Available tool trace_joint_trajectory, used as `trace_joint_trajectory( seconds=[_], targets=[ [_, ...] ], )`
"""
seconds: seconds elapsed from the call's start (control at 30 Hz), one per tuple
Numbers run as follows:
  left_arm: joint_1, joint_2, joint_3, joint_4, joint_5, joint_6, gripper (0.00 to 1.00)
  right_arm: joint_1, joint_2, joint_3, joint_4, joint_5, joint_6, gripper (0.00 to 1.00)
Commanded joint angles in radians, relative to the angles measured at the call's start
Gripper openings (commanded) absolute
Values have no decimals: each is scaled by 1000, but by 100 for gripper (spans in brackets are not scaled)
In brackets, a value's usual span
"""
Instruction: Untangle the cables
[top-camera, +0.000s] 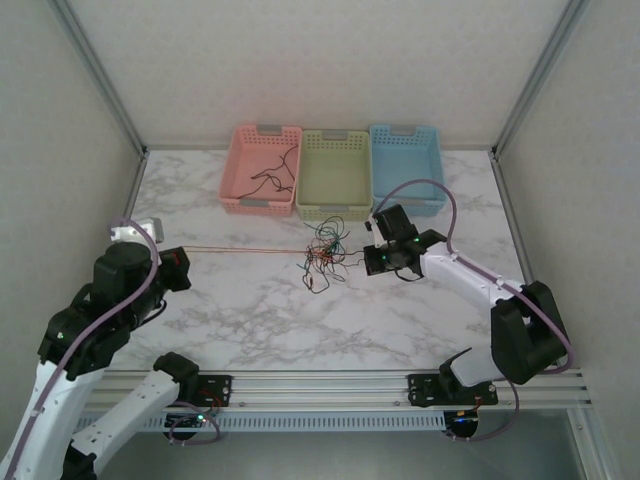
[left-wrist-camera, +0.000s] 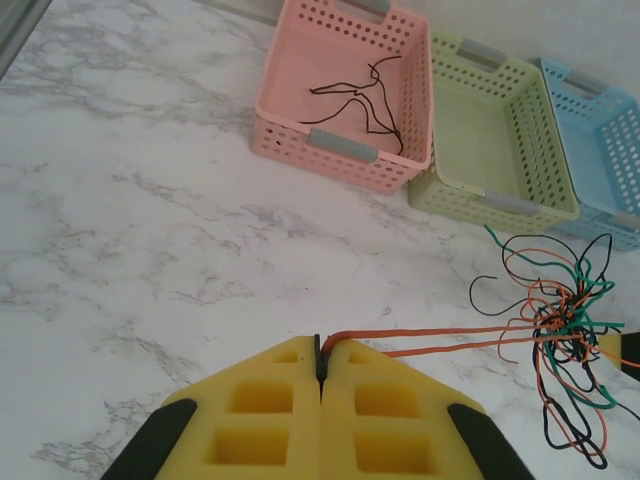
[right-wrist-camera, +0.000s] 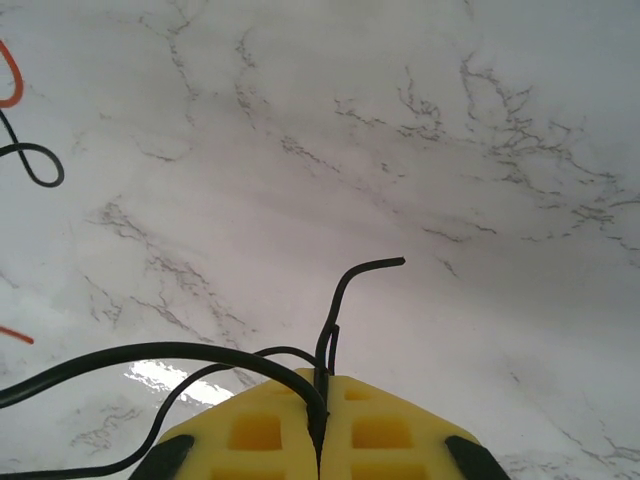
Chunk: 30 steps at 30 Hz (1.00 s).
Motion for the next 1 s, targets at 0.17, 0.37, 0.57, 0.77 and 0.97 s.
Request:
trace_joint_trajectory(
  seconds=[0.17, 0.37, 0.57, 0.77, 0.97],
  targets=[
    [25, 35, -53, 68, 76, -11, 0, -30, -102, -47, 19, -217, 28, 0],
    [25, 89, -212, 213, 308, -91, 0, 28, -130, -13, 16, -362, 30, 0],
    [15, 138, -287, 257, 376, -104, 37, 90, -117, 17, -24, -388, 6, 0],
    [-4, 182, -250, 248, 292, -78, 66, 142, -72, 56, -49, -364, -4, 0],
    [-67, 330, -213, 371, 418, -47, 71, 166, -23, 111, -79, -349, -26, 0]
  ],
)
